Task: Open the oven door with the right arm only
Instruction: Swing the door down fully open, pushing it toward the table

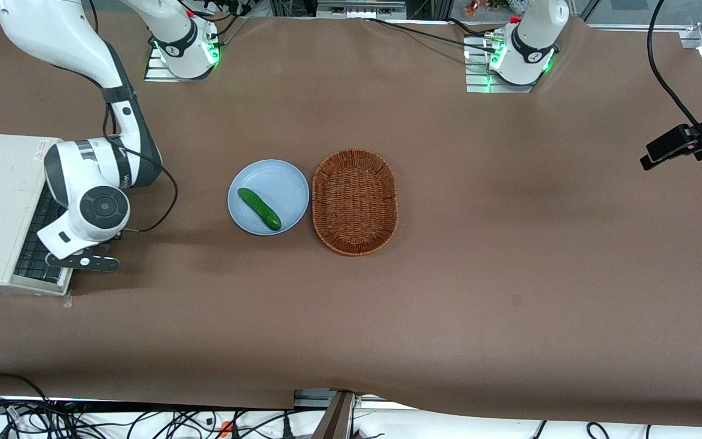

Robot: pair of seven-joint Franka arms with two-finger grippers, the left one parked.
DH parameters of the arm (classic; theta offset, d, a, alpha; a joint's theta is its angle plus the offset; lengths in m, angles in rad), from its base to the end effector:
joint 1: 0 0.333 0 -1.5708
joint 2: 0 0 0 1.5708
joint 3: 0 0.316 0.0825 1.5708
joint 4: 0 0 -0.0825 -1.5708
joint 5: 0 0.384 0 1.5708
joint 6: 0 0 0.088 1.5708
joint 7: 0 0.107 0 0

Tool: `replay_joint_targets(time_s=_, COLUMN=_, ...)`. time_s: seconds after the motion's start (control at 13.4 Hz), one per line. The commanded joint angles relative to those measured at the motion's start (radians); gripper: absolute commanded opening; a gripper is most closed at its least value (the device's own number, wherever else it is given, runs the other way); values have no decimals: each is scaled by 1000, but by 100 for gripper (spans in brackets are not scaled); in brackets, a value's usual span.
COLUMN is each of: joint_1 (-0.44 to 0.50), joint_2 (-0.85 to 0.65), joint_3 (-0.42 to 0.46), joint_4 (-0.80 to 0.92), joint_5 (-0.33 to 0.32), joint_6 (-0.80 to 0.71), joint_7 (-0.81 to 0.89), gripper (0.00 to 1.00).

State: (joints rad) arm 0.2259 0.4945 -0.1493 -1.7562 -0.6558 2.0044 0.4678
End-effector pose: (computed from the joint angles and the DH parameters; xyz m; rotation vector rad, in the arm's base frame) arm 0.6413 0.0203 0.2849 2.4716 -0.0264 -0.0791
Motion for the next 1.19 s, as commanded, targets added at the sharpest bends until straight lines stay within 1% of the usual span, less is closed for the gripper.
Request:
replay_joint_targets(time_s=0.0, joint_1=-13, joint_2=35, joint_3=-9, joint_4=-22, joint_5=16, joint_6=71, joint_7=15, gripper=0)
replay_joint_targets(time_s=0.15, joint_1=-16, joint_2=59, joint_3=-9, joint_4=-20, joint_5=25, joint_6=120, joint_7=15, gripper=0)
replay_joint_targets(time_s=0.3, joint_1=-19, joint_2=91, joint_3=-9, joint_4=-19, joint_5=48, joint_6=178, joint_7=15, gripper=0)
replay_joint_targets(time_s=0.45, joint_1=-19, joint_2=105, joint_3=-9, joint_4=-17, joint_5=65, joint_6=201, joint_7=14, gripper=0)
replay_joint_targets(time_s=0.74, joint_1=-26, joint_2=125, joint_3=-7, joint_4=-26, joint_5=76, joint_6=224, joint_7=14, gripper=0)
replay_joint_targets(time_s=0.97, joint_1=-26, joint_2=138, joint_3=-7, joint_4=-45, joint_5=189, joint_6=275, joint_7=2, gripper=0)
replay_joint_targets(time_s=1.12, joint_1=-20, joint_2=136, joint_3=0, joint_4=-87, joint_5=243, joint_6=354, joint_7=2, gripper=0)
